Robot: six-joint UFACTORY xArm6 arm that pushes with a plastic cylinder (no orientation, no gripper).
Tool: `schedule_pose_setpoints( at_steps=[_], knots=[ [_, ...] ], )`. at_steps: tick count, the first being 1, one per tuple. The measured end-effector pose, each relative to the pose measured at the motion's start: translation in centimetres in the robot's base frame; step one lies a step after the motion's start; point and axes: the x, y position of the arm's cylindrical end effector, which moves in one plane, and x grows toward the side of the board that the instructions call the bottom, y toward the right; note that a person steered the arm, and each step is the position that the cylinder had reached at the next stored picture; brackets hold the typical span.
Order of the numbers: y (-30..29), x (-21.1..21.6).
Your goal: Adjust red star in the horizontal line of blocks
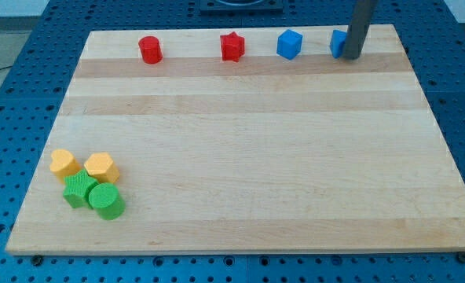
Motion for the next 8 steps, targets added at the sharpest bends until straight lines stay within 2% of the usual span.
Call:
schedule_pose_setpoints(
  at_steps=[1, 2, 3, 4, 5, 6, 7, 8],
  knots=[
    [-0.8, 0.0],
    [-2.0, 8.6],
    [-9.1, 17.6],
    [-11.2, 19.5],
    [-11.2, 19.4],
    [-11.2, 13.0],
    [-14.3, 4.0],
    [-22.1, -0.2]
  ],
)
